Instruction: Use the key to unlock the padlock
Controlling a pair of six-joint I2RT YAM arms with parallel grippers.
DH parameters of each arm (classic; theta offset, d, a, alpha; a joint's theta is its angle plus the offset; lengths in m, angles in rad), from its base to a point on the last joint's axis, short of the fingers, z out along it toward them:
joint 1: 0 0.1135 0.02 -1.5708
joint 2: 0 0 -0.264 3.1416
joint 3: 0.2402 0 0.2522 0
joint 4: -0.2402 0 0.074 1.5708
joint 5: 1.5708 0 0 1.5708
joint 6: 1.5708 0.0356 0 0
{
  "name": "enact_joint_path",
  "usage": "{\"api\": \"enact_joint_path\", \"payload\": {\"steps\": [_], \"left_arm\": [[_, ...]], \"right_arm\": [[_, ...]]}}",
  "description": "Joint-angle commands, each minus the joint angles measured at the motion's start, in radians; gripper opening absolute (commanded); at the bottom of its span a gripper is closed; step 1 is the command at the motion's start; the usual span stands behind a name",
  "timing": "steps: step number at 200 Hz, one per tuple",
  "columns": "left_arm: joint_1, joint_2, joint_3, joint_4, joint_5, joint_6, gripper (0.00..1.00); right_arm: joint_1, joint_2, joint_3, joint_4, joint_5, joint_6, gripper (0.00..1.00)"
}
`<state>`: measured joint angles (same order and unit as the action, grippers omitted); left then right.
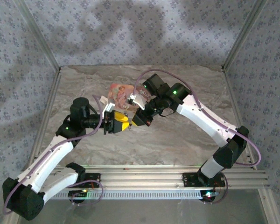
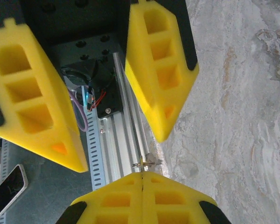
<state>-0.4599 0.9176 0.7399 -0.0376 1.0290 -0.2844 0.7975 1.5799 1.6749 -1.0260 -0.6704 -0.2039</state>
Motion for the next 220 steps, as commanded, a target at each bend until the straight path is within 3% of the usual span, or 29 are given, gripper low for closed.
{"api": "enact_joint_path", "payload": {"steps": [1, 63, 113, 128, 164, 183, 189, 203, 220], "left_arm": [[-0.009, 0.005, -0.002, -0.013, 0.011, 0.04, 0.44], [-0.022, 0.02, -0.001, -0.062, 0.007, 0.067, 0.42], [-0.033, 0.039, 0.006, -0.071, 0.011, 0.07, 0.35], [-0.034, 0.041, 0.009, -0.071, 0.013, 0.07, 0.29], [-0.034, 0.045, 0.014, -0.067, 0.018, 0.055, 0.0], [-0.034, 0.043, 0.017, -0.065, 0.001, 0.037, 0.0], [-0.034, 0.043, 0.019, -0.068, -0.011, 0.03, 0.0], [-0.034, 0.041, 0.018, -0.064, -0.035, 0.013, 0.0], [-0.032, 0.028, 0.007, -0.04, -0.066, -0.013, 0.0]], "right_arm": [[0.003, -0.024, 0.029, -0.031, -0.034, -0.017, 0.0], [0.002, -0.034, 0.025, -0.021, -0.036, -0.014, 0.0], [0.002, -0.034, 0.023, -0.01, -0.047, -0.01, 0.0], [0.003, -0.035, 0.023, -0.006, -0.055, -0.009, 0.0], [0.001, -0.032, 0.015, 0.009, -0.066, -0.005, 0.0], [-0.007, -0.04, 0.003, 0.039, -0.08, 0.011, 0.0], [-0.016, -0.05, -0.004, 0.061, -0.078, 0.024, 0.09], [-0.044, -0.089, -0.046, 0.167, -0.053, 0.117, 0.41], [-0.098, -0.169, -0.138, 0.354, -0.048, 0.255, 0.52]]}}
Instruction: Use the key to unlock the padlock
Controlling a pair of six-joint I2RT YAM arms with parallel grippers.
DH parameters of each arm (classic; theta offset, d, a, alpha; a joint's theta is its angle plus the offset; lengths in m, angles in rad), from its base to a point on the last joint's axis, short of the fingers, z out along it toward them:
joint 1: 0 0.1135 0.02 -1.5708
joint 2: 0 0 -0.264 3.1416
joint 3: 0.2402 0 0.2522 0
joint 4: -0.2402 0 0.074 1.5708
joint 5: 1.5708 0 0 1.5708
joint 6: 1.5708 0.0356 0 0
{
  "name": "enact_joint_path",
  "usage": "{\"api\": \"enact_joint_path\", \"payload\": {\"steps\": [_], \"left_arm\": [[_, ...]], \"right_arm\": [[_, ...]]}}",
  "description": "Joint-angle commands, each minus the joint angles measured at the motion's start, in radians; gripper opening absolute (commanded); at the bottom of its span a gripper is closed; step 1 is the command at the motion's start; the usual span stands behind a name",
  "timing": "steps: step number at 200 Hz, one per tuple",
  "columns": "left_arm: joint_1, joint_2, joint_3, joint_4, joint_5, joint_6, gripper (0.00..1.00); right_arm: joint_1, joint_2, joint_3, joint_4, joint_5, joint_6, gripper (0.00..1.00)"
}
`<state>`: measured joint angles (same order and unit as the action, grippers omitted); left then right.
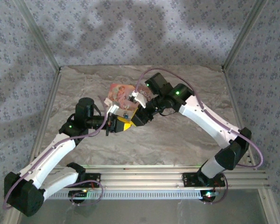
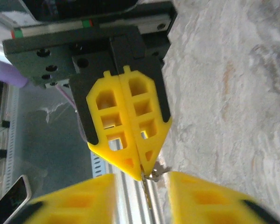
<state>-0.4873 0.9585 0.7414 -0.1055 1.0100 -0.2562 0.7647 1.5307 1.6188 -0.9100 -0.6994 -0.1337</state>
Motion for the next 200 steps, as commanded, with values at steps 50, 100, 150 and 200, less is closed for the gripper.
{"api": "enact_joint_path", "payload": {"steps": [50, 100, 150, 200], "left_arm": [[0.003, -0.027, -0.032, 0.121, -0.088, -0.141, 0.0], [0.013, -0.036, -0.039, 0.13, -0.125, -0.158, 0.0], [0.171, -0.025, -0.035, -0.079, -0.349, -0.168, 0.0], [0.415, 0.076, -0.005, -0.174, -0.532, -0.202, 0.0]], "right_arm": [[-0.197, -0.316, -0.35, 0.63, 0.07, 0.459, 0.58], [-0.173, -0.296, -0.461, 0.713, 0.122, 0.571, 0.57], [-0.064, -0.098, -0.437, 0.62, 0.432, 0.646, 0.47], [-0.061, 0.154, -0.294, 0.528, 0.6, 0.743, 0.54]]}}
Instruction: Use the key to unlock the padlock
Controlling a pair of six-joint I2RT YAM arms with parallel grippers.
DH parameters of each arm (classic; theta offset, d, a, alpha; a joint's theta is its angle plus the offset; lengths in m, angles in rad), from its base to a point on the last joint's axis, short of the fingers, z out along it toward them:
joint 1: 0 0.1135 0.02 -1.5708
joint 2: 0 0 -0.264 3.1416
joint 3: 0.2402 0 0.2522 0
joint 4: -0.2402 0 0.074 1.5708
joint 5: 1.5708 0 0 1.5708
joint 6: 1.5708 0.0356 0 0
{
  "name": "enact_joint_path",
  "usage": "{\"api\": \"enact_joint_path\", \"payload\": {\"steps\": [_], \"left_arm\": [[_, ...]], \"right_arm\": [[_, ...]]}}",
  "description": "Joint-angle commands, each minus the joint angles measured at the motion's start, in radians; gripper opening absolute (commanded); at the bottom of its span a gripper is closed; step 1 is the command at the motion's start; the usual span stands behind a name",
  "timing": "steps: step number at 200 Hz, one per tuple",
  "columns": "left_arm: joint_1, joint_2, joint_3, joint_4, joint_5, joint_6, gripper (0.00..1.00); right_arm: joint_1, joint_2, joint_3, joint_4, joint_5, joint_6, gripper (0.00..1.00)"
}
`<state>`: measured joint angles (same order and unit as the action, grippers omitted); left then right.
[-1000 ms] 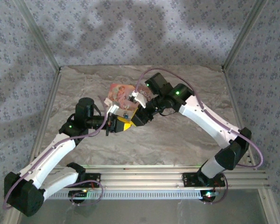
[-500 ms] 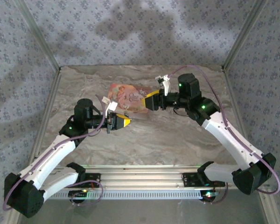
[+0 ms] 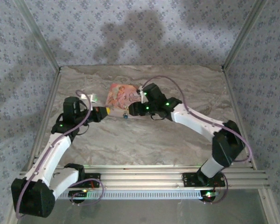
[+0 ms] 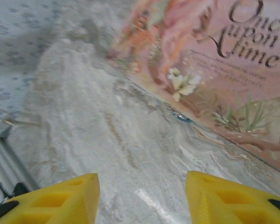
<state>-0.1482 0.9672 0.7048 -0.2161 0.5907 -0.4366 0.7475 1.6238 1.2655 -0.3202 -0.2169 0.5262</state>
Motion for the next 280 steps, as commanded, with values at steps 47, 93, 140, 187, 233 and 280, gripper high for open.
{"api": "enact_joint_path", "payload": {"steps": [47, 93, 140, 187, 233, 280], "left_arm": [[0.125, 0.301, 0.105, 0.008, -0.213, 0.024, 0.0], [0.129, 0.505, 0.151, 0.147, -0.217, 0.105, 0.0], [0.091, 0.657, 0.229, 0.216, -0.079, 0.162, 0.0], [-0.022, 0.66, 0.225, 0.215, -0.082, 0.192, 0.0], [-0.057, 0.614, 0.173, 0.269, -0.087, 0.132, 0.0], [-0.063, 0.517, 0.1, 0.306, -0.083, 0.059, 0.0]], "right_arm": [[-0.041, 0.167, 0.108, -0.068, 0.119, 0.142, 0.55], [0.001, 0.203, 0.074, -0.05, 0.205, 0.163, 0.53], [0.006, 0.184, 0.042, -0.028, 0.216, 0.169, 0.51], [0.002, 0.091, -0.043, -0.031, 0.258, 0.173, 0.51], [0.031, 0.041, -0.119, -0.041, 0.292, 0.196, 0.51], [0.149, 0.001, -0.14, -0.12, 0.583, 0.274, 0.53]]}}
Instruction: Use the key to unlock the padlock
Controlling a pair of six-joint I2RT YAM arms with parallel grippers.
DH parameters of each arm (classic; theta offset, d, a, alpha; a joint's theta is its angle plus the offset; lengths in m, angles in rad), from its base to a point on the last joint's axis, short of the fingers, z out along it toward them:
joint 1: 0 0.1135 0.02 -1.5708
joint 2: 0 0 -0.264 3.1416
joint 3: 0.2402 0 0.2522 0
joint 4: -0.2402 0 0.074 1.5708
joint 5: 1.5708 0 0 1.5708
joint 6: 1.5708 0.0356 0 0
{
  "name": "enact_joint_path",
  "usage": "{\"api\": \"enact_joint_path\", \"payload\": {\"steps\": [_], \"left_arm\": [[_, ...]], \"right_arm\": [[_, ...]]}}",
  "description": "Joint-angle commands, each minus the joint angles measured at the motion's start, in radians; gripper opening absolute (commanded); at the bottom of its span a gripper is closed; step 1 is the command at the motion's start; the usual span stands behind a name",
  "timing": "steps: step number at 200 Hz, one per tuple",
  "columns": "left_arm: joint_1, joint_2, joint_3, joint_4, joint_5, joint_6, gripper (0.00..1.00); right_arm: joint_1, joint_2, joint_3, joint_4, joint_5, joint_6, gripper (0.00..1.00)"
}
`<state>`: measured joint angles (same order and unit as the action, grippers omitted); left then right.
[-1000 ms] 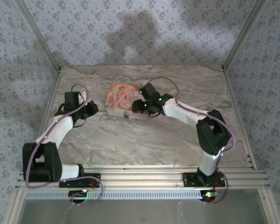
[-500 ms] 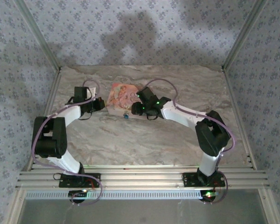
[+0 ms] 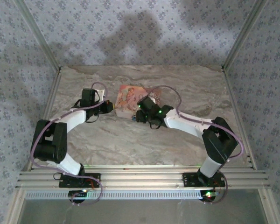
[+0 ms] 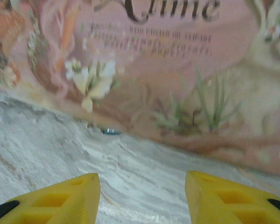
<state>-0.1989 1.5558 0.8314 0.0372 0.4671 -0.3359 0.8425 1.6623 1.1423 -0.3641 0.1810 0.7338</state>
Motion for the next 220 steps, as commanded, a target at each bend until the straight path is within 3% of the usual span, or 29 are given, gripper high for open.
{"api": "enact_joint_path", "payload": {"steps": [1, 23, 96, 128, 220], "left_arm": [[-0.013, -0.074, -0.028, 0.052, 0.041, -0.043, 0.0], [-0.038, -0.098, -0.034, 0.038, 0.051, -0.033, 0.0], [-0.077, -0.162, -0.092, 0.06, 0.029, -0.073, 0.0], [-0.077, -0.258, -0.113, -0.02, -0.035, -0.068, 0.0], [-0.079, -0.45, -0.245, -0.151, -0.036, -0.08, 0.0]], "right_arm": [[0.056, -0.038, -0.016, -0.076, 0.19, 0.068, 0.54], [0.092, -0.024, -0.006, -0.079, 0.244, 0.082, 0.55], [0.102, 0.156, 0.13, -0.053, 0.211, 0.074, 0.55], [0.107, 0.221, 0.173, -0.055, 0.25, 0.121, 0.55], [0.124, 0.349, 0.247, -0.08, 0.381, 0.194, 0.57]]}}
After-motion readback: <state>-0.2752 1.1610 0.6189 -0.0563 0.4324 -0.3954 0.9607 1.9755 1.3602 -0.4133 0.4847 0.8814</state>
